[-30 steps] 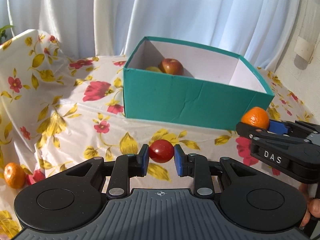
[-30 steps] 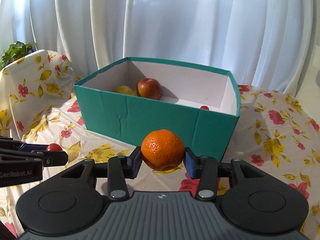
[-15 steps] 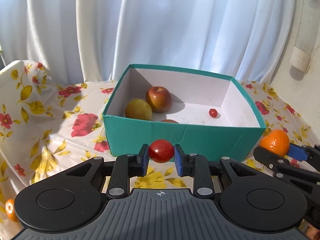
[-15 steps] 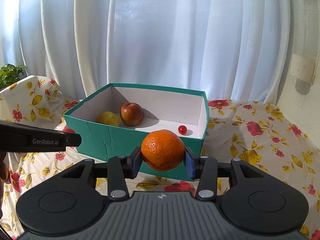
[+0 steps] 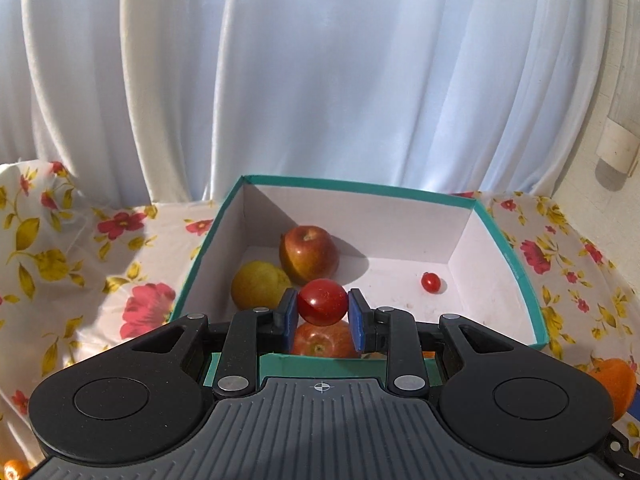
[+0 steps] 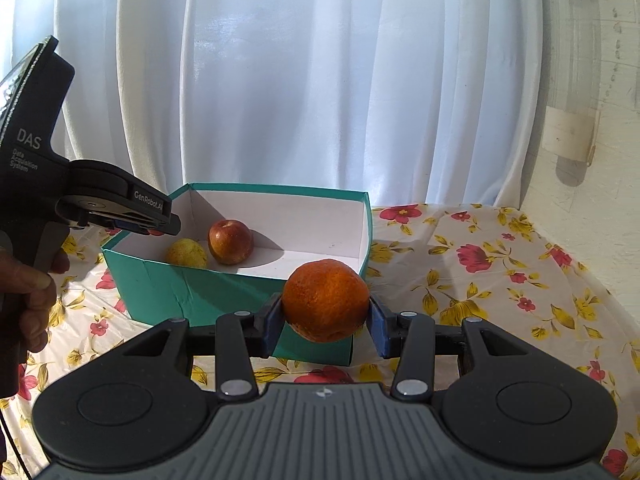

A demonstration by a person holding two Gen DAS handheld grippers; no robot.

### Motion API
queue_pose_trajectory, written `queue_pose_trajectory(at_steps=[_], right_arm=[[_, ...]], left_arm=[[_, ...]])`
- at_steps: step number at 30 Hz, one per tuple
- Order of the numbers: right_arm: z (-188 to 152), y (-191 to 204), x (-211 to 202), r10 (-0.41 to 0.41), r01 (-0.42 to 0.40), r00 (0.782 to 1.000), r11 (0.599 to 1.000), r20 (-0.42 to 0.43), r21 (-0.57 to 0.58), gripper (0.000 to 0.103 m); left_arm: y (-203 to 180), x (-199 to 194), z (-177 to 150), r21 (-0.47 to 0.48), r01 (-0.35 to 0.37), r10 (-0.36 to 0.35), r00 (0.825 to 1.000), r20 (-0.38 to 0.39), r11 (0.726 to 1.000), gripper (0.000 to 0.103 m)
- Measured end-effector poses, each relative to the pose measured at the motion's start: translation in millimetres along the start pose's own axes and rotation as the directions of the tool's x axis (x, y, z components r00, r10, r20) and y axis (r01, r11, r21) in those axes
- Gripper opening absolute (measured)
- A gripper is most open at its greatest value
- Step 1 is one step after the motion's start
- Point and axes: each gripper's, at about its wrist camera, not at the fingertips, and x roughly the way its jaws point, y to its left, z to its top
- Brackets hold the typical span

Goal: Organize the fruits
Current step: 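Drop the cherry tomato into the teal box with the left tool while the right tool carries the mandarin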

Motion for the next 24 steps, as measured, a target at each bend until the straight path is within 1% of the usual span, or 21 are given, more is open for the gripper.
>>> queue_pose_trajectory(at_steps=[6, 12, 17, 24], right_arm=[[-0.1, -1.9, -0.6, -0.003, 0.003, 1.000, 1.000, 0.007, 0.003, 0.044], [-1.8, -5.8, 0.3, -0.006, 0.005, 1.000, 1.000, 0.012, 0.030, 0.044], [-2.8, -7.6, -3.0, -0.007, 0.007, 1.000, 0.999, 0.018, 0.035, 0.044], [-1.7, -8.9, -5.0, -0.013, 0.011, 1.000, 0.999, 0.027, 0.041, 0.044]], left_arm=[[1.5, 24.9, -2.7, 0.018, 0.004, -0.003, 0.999, -0.054, 1.000, 0.030], [2.4, 38.3, -6.3, 0.041, 0.012, -0.009, 0.997, -0.083, 0.999, 0.030], [3.8, 52.3, -6.7, 0.026, 0.013, -0.010, 0.993, -0.119, 1.000, 0.030], [3.7, 63.0, -7.3, 0.048, -0.006, 0.012, 0.993, -0.119, 0.999, 0.031]])
